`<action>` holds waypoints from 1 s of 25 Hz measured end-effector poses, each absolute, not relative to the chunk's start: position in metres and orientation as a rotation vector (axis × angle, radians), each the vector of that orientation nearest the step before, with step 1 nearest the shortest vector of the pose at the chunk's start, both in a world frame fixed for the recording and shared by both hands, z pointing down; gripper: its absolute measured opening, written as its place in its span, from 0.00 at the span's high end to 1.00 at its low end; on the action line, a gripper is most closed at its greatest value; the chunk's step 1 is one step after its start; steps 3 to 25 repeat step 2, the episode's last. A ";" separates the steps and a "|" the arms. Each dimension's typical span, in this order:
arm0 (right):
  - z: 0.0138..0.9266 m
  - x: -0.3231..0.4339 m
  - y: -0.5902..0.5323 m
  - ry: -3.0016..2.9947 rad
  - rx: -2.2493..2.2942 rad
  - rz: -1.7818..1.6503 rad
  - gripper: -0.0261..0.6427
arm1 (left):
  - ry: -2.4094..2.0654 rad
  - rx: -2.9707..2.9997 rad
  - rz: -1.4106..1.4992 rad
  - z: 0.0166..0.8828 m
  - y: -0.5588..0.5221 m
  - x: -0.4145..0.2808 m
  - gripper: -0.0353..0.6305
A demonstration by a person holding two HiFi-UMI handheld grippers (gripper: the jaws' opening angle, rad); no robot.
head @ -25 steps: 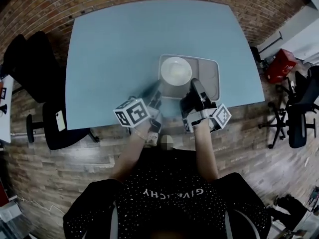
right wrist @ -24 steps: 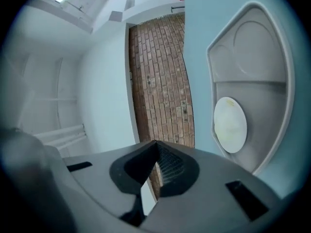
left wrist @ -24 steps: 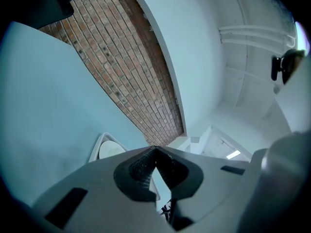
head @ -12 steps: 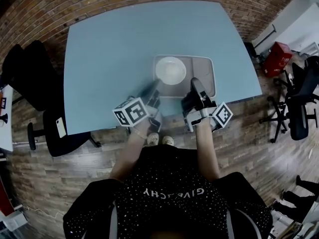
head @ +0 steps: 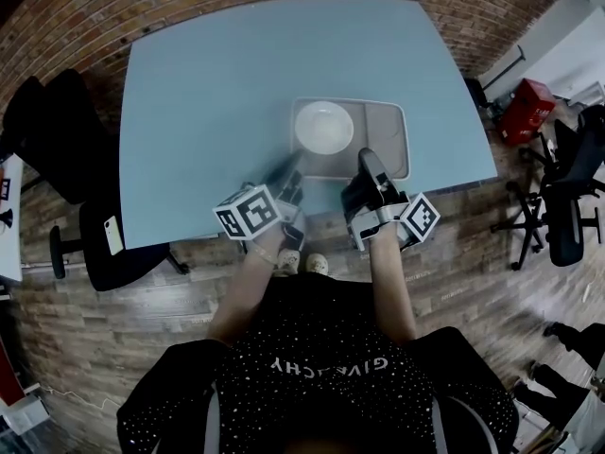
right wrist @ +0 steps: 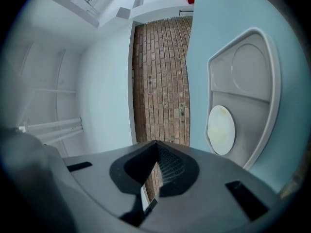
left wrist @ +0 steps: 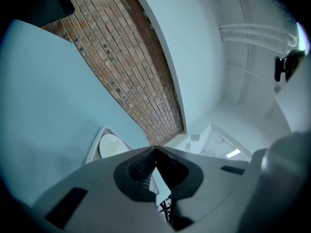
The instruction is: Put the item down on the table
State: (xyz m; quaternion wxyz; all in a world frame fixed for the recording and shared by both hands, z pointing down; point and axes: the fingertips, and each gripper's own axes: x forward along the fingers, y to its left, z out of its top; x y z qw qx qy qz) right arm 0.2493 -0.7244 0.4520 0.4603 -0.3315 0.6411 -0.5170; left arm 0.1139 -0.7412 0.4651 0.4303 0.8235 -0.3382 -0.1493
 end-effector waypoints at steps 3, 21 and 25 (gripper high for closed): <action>0.453 0.247 -0.723 1.578 -0.817 -1.277 0.94 | -0.843 2.050 -0.374 0.465 -0.740 0.113 0.93; 0.453 0.247 -0.723 1.578 -0.817 -1.277 0.94 | -0.843 2.050 -0.374 0.465 -0.740 0.113 0.93; 0.453 0.247 -0.723 1.578 -0.817 -1.277 0.94 | -0.843 2.050 -0.374 0.465 -0.740 0.113 0.93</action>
